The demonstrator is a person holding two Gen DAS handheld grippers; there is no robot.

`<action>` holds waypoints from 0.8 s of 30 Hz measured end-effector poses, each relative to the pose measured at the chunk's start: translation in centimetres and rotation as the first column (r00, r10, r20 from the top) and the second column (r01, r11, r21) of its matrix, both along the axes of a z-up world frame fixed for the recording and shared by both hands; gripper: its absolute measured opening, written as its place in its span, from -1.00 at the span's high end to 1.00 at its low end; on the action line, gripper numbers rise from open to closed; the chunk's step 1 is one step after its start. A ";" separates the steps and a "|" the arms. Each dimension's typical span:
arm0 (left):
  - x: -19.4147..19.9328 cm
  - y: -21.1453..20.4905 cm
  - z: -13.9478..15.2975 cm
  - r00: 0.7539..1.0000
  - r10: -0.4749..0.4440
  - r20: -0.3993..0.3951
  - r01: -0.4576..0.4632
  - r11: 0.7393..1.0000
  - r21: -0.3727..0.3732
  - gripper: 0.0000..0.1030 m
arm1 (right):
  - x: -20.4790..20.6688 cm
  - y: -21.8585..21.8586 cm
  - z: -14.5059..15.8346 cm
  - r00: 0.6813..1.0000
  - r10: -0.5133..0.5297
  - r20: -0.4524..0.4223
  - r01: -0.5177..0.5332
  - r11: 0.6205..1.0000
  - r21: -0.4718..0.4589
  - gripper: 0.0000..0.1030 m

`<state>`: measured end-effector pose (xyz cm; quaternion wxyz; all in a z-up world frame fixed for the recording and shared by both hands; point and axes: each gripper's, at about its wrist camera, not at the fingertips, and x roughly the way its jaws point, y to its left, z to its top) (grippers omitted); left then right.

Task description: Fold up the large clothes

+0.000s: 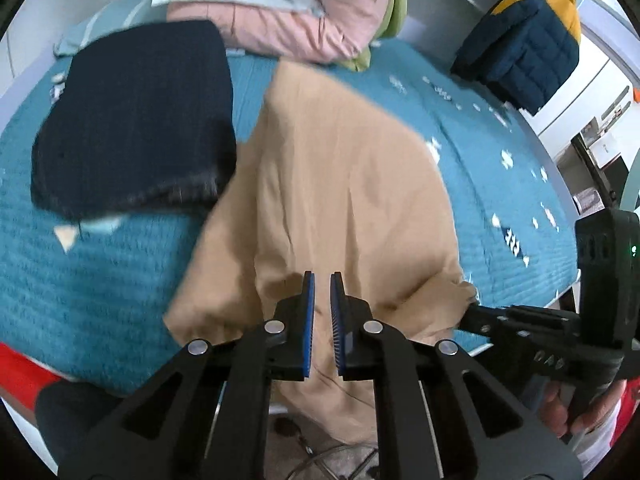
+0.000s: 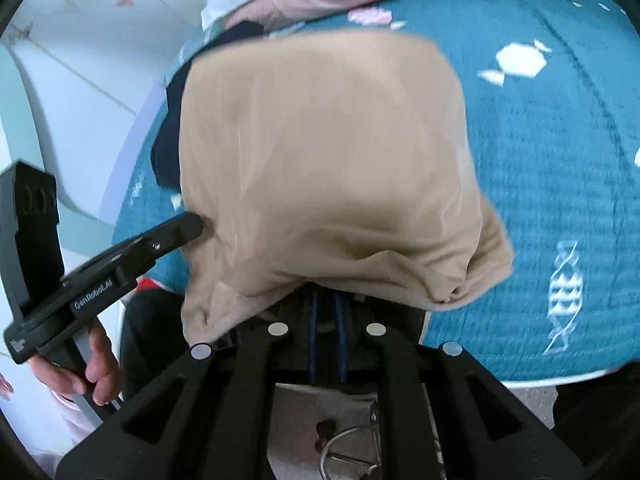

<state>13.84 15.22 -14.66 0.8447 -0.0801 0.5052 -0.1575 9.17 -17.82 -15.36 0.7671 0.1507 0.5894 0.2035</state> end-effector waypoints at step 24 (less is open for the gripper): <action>8.5 -2.8 1.7 0.998 0.013 0.057 -0.016 0.999 0.050 0.80 | 4.3 3.5 -0.1 0.997 0.039 0.062 -0.036 0.998 -0.060 0.82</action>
